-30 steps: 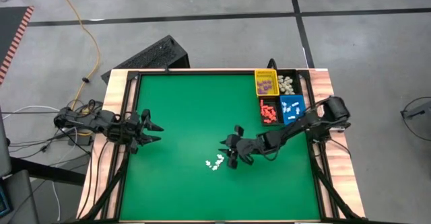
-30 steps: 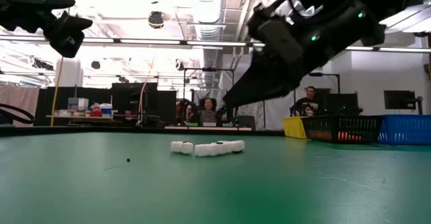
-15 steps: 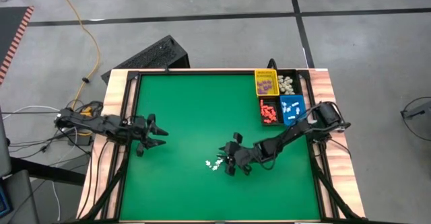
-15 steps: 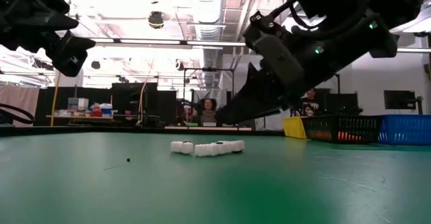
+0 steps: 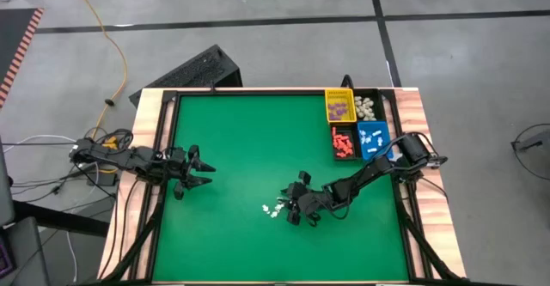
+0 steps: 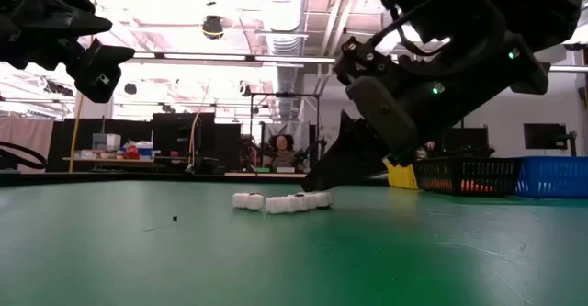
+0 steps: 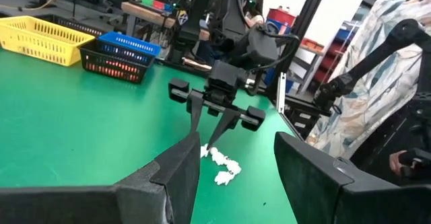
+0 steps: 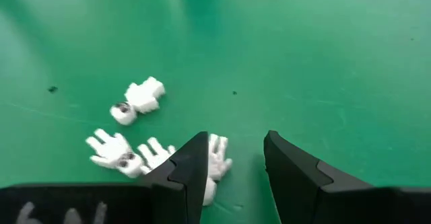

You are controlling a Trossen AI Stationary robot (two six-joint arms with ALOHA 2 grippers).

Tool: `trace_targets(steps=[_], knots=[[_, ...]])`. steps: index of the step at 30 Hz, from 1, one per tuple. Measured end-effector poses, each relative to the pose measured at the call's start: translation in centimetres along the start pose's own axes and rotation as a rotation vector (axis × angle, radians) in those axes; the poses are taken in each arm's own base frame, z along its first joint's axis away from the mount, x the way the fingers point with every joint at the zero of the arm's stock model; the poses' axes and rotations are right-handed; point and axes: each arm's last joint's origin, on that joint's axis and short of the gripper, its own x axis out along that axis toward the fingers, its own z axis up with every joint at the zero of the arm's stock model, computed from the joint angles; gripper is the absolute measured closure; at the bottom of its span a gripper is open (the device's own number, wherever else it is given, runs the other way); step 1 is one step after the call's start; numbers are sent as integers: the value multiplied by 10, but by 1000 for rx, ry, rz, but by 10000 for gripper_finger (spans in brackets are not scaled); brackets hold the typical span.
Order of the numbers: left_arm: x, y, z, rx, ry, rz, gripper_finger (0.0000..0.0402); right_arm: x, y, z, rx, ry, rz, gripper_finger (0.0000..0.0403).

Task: Sort Halloween decoration
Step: Put the white skeleton toy into the blue basket

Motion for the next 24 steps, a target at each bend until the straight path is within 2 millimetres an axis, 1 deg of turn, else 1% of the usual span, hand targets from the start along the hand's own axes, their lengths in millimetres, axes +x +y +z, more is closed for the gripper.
trace_targets(steps=[5,15,22,24], knots=[[0,0,0,2,0,9,221,4,2,-6,12,6,-2,237],[0,1,-1,-11,5,27,221,4,2,-9,21,20,-9,237],[0,1,-2,-11,5,29,221,11,2,-20,59,44,-16,237],[0,1,-2,-12,5,29,221,11,2,-21,67,49,-12,237]])
